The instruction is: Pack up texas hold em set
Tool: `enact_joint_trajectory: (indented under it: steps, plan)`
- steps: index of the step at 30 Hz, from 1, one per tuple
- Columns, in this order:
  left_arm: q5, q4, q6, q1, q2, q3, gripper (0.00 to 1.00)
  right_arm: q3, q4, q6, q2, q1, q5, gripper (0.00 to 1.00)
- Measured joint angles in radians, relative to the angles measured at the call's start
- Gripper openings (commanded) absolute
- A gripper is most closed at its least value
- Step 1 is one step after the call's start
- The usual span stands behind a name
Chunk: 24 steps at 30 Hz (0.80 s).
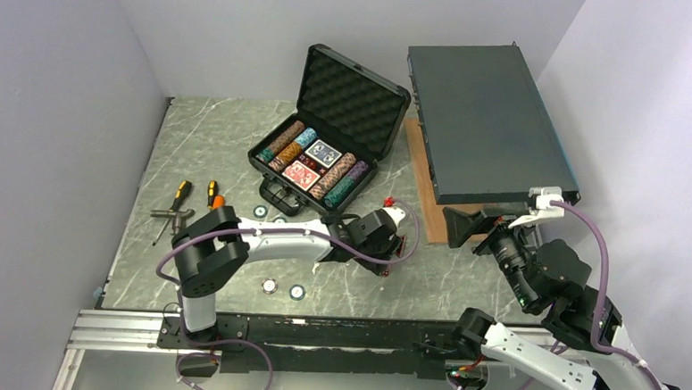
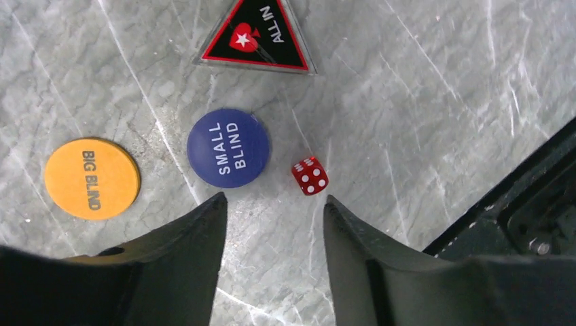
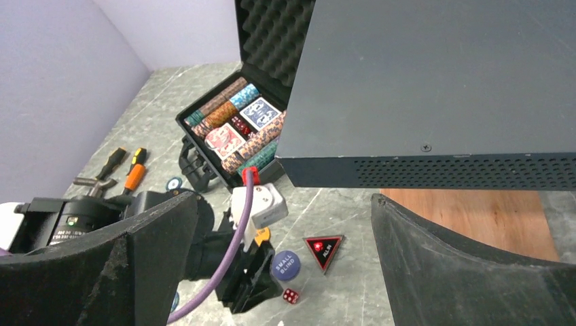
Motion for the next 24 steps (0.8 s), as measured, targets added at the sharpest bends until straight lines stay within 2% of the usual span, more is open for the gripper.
enact_joint_trajectory:
  steps: [6,11,24]
  plan:
    - [-0.005,-0.096,-0.197,0.000,0.060,0.098,0.54,0.000,-0.028,0.014,-0.010,0.000,0.000,1.00]
    - [0.029,-0.138,-0.294,-0.009,0.116,0.146,0.48,0.000,-0.028,0.016,-0.016,0.000,0.001,1.00]
    - [-0.021,-0.248,-0.356,-0.032,0.205,0.248,0.43,-0.005,-0.027,0.019,-0.031,0.000,0.000,1.00]
